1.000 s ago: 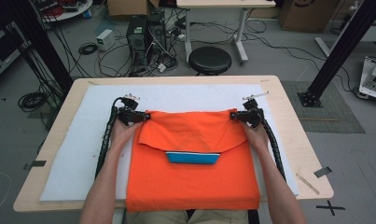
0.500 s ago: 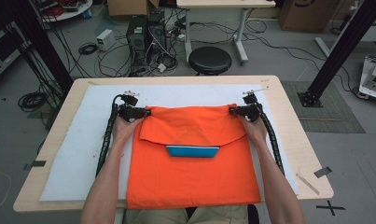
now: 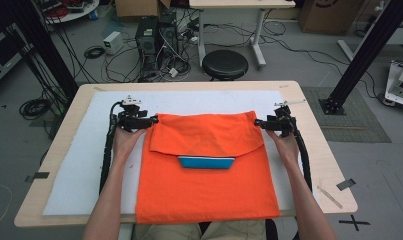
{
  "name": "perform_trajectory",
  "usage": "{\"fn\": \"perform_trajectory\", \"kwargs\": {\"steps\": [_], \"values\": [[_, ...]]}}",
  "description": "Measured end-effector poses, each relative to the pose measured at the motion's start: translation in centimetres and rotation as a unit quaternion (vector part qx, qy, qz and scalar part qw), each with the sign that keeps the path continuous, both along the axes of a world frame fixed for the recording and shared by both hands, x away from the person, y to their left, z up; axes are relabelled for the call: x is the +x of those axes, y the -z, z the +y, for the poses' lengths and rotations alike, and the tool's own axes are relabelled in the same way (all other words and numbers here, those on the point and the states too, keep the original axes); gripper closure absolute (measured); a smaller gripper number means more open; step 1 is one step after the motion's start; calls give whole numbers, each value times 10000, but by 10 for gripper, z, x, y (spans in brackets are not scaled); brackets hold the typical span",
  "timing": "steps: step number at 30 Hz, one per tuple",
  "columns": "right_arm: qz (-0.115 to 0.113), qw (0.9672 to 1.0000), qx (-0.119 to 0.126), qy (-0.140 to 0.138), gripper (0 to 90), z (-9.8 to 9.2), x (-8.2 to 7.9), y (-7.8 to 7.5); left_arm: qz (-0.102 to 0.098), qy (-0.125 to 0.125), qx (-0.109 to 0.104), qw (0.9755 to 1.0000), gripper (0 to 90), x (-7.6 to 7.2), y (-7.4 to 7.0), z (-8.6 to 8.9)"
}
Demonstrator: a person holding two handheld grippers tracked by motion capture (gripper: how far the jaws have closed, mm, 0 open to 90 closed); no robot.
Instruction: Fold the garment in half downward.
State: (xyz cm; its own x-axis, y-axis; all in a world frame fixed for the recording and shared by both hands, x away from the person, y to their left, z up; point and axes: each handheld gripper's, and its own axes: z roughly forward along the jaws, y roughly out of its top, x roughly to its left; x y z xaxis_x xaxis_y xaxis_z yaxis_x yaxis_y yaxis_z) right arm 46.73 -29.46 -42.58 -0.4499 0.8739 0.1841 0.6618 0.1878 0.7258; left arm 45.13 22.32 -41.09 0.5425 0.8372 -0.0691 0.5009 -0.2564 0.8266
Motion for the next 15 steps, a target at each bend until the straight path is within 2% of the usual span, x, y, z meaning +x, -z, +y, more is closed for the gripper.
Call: {"fn": "perform_trajectory", "kwargs": {"steps": [3, 6, 8, 12, 15], "values": [[149, 9995, -157, -247, 326, 3, -18, -1, 46, 189, 226, 9996, 455, -22, 2, -3], [32, 9987, -396, -330, 339, 8, -39, 1, 60, 360, 204, 9991, 466, -44, 9, -3], [-98, 9989, -297, -340, 347, 8, -52, 2, 163, 395, 162, 9990, 470, -56, 16, -2], [-161, 9991, -89, -384, 344, 6, -73, 3, 465, 473, 143, 9977, 469, -68, 25, -1], [-115, 9992, -93, -362, 339, 5, -84, 7, 493, 457, 216, 9975, 468, -73, 27, -5]]}}
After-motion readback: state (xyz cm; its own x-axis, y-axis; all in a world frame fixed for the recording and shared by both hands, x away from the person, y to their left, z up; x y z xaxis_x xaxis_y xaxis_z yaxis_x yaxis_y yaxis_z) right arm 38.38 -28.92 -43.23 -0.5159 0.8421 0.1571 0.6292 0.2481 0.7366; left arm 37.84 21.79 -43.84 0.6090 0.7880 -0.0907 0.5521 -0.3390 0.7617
